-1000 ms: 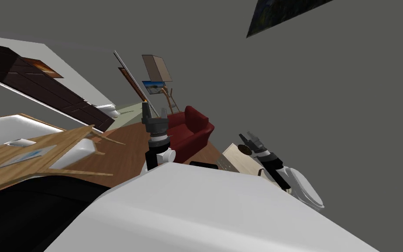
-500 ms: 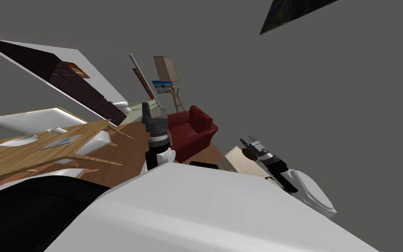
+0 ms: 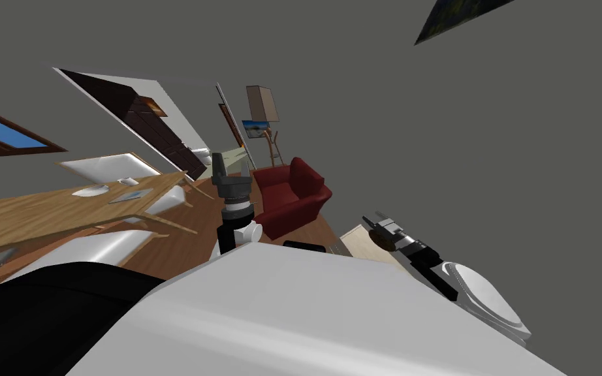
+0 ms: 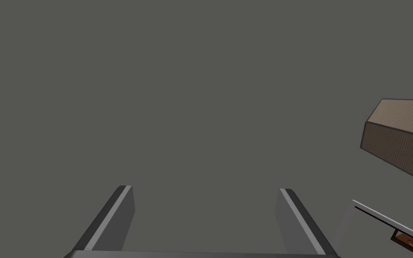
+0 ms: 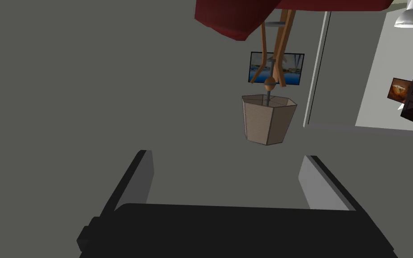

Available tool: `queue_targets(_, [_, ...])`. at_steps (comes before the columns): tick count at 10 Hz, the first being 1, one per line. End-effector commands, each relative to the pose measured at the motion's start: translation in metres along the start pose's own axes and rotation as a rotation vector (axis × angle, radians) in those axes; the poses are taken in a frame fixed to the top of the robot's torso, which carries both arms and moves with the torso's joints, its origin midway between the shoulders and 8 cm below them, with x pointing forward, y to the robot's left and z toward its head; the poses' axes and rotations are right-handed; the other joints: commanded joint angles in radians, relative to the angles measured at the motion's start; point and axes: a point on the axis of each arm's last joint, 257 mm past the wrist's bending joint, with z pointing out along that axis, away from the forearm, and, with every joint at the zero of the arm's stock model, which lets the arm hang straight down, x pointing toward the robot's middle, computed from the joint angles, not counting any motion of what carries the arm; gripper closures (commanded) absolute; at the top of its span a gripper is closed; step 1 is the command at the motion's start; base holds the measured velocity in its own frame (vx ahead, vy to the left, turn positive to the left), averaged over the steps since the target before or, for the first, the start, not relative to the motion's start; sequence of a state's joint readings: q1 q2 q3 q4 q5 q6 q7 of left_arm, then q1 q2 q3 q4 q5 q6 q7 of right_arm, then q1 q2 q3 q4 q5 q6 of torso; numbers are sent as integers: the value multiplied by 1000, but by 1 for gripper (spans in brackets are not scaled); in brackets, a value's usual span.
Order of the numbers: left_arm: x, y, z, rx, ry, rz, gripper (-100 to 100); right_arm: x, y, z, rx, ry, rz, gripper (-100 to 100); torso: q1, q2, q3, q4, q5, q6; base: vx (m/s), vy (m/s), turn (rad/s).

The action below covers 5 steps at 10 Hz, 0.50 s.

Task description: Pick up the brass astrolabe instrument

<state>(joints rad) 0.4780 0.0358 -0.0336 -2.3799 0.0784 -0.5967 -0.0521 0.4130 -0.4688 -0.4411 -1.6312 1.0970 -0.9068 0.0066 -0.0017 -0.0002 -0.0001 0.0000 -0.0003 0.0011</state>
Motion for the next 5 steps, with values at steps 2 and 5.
queue_targets(2, [0, 0, 0, 0, 0, 0, 0, 31, -19, -18, 23, 103, -25, -100, 0, 0, 0, 0, 0, 1, 25, -19, 186])
queue_targets(5, [0, 0, 0, 0, 0, 0, 0, 60, -32, -35, 41, 201, -53, -100, 0, -2, -1, 0, 0, 0, 33, -23, 162])
